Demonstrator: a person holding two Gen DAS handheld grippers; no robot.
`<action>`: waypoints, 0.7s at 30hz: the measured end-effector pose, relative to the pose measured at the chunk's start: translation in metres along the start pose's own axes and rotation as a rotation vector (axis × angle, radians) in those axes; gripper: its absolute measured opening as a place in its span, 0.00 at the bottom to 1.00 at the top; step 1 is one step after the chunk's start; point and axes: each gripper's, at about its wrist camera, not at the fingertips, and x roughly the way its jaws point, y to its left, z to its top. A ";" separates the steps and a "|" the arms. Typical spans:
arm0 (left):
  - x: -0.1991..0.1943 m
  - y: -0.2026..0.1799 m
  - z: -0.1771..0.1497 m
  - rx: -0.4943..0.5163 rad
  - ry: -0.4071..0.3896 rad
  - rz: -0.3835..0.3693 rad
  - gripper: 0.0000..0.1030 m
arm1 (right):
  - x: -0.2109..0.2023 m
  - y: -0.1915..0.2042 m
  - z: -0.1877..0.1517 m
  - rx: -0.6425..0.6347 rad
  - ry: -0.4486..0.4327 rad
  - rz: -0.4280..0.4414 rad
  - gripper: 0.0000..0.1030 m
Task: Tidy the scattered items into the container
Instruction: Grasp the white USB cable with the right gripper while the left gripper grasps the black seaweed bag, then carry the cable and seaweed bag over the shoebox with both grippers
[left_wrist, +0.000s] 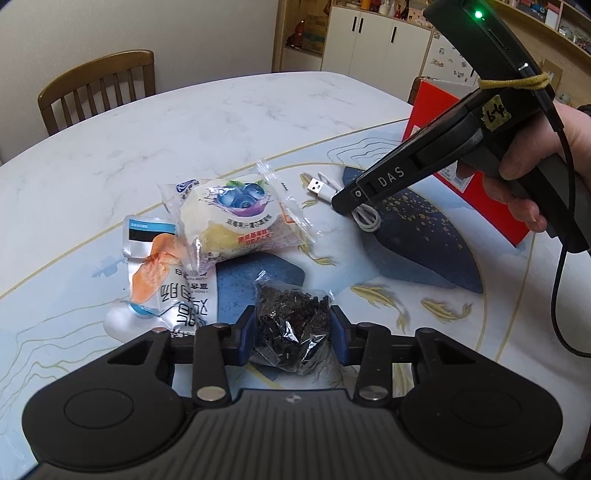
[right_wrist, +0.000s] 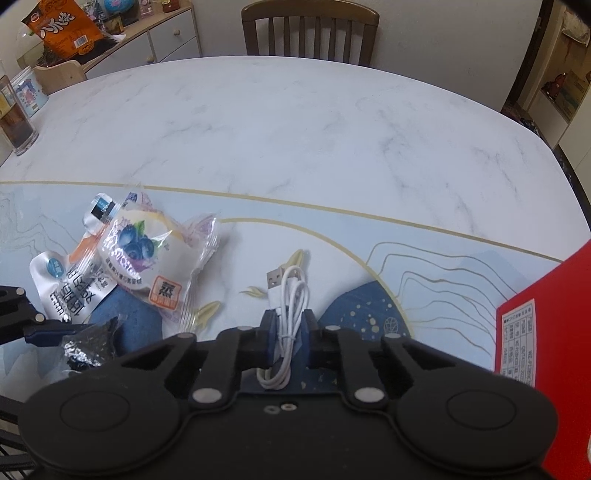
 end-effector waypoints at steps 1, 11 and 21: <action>0.000 -0.001 0.001 0.002 -0.001 -0.001 0.36 | 0.000 0.000 0.000 0.004 -0.002 -0.003 0.12; -0.008 -0.006 0.004 0.005 -0.012 -0.007 0.34 | -0.017 -0.001 -0.012 0.069 -0.020 -0.008 0.09; -0.030 -0.010 0.006 0.017 -0.040 0.002 0.34 | -0.044 -0.001 -0.033 0.118 -0.044 -0.007 0.09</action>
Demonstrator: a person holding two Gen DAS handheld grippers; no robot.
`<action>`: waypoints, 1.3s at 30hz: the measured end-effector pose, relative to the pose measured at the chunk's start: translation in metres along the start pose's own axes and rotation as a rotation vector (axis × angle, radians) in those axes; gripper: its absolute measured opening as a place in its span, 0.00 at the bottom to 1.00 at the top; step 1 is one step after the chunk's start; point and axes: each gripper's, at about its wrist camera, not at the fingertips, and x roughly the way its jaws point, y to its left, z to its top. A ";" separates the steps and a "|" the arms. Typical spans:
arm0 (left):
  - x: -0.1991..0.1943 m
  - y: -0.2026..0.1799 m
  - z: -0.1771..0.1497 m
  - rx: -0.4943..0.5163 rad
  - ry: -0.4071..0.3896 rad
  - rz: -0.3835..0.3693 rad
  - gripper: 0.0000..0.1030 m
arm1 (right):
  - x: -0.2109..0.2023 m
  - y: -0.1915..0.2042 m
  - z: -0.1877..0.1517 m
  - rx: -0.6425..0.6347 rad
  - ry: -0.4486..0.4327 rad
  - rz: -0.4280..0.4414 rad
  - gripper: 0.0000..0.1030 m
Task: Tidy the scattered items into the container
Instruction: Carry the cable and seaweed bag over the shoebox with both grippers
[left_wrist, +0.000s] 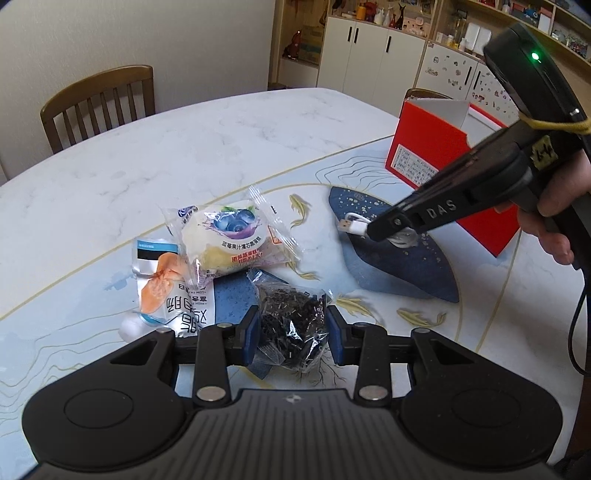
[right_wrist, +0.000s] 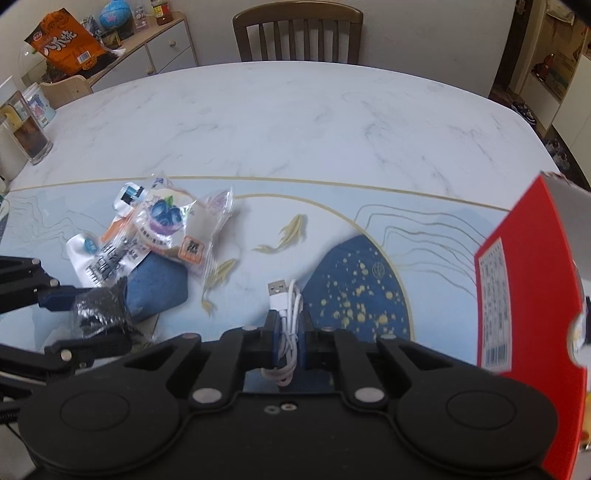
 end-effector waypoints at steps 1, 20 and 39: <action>-0.003 -0.001 0.000 0.001 -0.003 0.003 0.34 | -0.003 0.000 -0.002 0.003 -0.004 -0.002 0.09; -0.061 -0.012 0.003 0.026 -0.053 0.068 0.34 | -0.091 -0.007 -0.034 0.070 -0.120 0.020 0.09; -0.093 -0.072 0.061 0.120 -0.143 0.007 0.35 | -0.167 -0.067 -0.062 0.164 -0.229 -0.041 0.09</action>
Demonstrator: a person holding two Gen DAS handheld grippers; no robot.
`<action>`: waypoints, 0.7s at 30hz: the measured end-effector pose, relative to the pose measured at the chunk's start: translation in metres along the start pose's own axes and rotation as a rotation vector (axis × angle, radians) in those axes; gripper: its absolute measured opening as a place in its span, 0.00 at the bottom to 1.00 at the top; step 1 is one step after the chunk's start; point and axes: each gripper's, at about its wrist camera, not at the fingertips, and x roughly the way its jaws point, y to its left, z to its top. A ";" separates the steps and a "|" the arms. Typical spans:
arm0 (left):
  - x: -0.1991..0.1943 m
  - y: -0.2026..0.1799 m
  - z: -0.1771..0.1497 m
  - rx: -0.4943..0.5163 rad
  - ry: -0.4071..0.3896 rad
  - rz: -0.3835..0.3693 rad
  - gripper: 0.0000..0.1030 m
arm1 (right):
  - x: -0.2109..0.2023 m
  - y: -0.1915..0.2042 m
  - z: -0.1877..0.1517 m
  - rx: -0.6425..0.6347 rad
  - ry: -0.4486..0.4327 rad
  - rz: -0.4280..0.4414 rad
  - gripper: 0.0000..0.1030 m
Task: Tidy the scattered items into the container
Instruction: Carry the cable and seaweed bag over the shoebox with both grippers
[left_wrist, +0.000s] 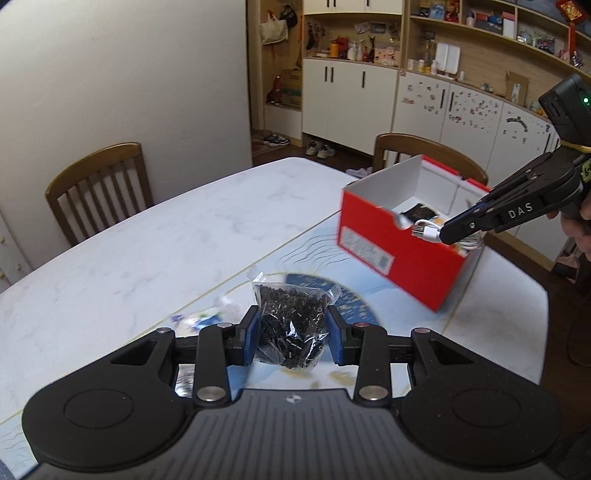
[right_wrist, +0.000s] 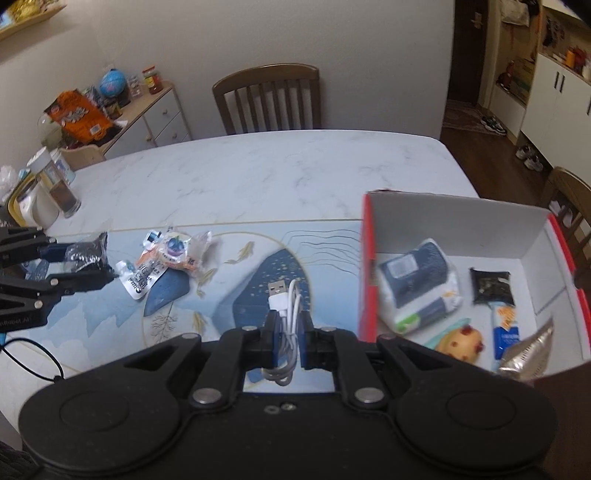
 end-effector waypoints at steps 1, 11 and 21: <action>0.001 -0.004 0.003 -0.003 0.001 -0.011 0.35 | -0.003 -0.005 0.000 0.009 -0.004 -0.001 0.09; 0.021 -0.044 0.035 0.026 -0.010 -0.054 0.35 | -0.025 -0.052 0.001 0.031 -0.043 -0.038 0.09; 0.058 -0.085 0.064 0.077 -0.003 -0.099 0.35 | -0.032 -0.104 0.000 0.069 -0.070 -0.069 0.09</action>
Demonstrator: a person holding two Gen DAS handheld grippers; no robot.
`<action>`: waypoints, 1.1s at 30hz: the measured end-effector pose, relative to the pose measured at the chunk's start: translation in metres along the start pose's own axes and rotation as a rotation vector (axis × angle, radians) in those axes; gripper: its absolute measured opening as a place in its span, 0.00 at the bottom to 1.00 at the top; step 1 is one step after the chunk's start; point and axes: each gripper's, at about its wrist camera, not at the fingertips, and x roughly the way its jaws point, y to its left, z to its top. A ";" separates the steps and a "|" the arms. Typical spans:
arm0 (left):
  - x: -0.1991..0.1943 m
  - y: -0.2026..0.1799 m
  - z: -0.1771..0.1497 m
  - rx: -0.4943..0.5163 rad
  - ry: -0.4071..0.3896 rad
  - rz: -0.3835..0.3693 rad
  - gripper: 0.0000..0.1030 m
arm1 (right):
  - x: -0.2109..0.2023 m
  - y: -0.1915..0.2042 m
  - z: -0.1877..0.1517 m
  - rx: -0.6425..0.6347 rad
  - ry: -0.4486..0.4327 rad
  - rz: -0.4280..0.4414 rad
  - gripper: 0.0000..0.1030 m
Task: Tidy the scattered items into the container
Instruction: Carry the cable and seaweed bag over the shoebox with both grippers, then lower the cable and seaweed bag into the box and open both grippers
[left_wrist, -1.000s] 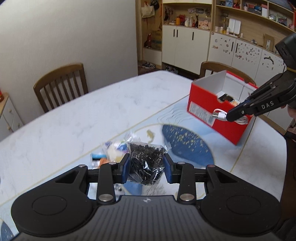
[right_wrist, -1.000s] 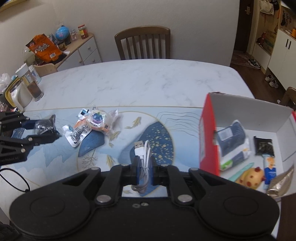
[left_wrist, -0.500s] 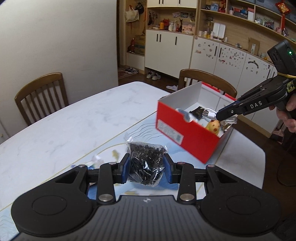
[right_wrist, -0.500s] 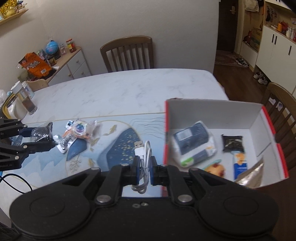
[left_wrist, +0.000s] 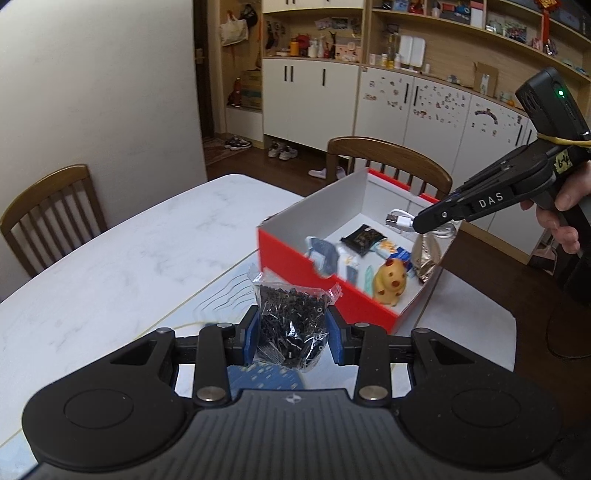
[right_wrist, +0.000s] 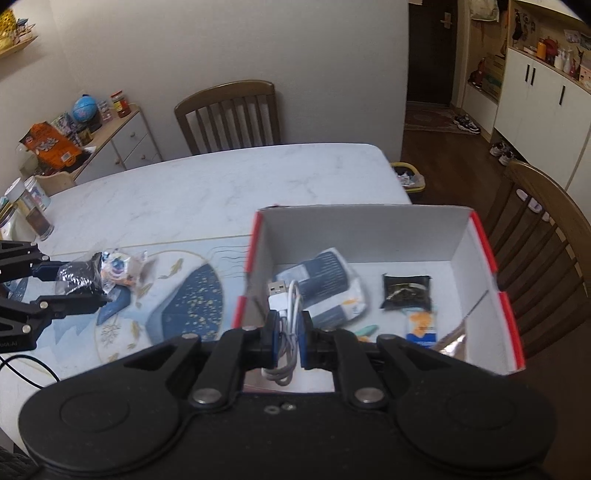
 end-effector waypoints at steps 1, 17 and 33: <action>0.005 -0.004 0.004 0.008 0.001 -0.008 0.35 | 0.000 -0.006 0.000 0.007 -0.002 -0.006 0.09; 0.092 -0.067 0.056 0.159 0.051 -0.090 0.35 | 0.008 -0.077 -0.002 0.061 -0.007 -0.067 0.09; 0.171 -0.072 0.082 0.163 0.166 -0.112 0.35 | 0.052 -0.104 0.006 0.088 0.033 -0.073 0.09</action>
